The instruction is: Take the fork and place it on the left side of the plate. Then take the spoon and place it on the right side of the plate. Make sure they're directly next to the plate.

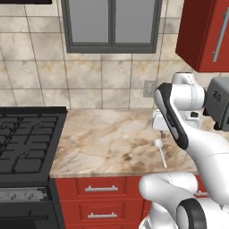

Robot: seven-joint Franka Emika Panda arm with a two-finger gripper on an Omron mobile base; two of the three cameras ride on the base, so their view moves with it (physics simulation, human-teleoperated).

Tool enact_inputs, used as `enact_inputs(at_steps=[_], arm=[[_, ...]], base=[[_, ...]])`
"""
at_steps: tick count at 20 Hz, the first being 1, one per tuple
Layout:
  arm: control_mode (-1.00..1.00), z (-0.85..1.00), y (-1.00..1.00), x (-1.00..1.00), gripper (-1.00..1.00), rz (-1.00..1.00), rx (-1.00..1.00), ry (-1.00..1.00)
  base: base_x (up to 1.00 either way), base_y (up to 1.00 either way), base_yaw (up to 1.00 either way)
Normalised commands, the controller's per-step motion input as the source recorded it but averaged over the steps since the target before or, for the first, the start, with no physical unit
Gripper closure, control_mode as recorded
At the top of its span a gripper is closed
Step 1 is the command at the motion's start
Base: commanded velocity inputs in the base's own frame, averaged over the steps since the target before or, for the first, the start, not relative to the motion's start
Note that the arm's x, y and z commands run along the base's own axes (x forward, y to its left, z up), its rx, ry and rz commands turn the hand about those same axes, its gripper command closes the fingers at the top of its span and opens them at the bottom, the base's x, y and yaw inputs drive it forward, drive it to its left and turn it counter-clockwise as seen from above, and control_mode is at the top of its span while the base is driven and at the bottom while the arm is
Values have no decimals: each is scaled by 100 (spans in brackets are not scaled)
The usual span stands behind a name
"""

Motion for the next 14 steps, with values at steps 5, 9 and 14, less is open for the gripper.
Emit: enact_inputs(at_steps=[5, 9, 14], arm=[[100, 0, 0, 0, -100, 0, 0, 0], [100, 0, 0, 0, -100, 0, 0, 0], [100, 0, 0, 0, -100, 0, 0, 0]], base=[[0, 0, 0], [0, 0, 0], [0, 0, 0]])
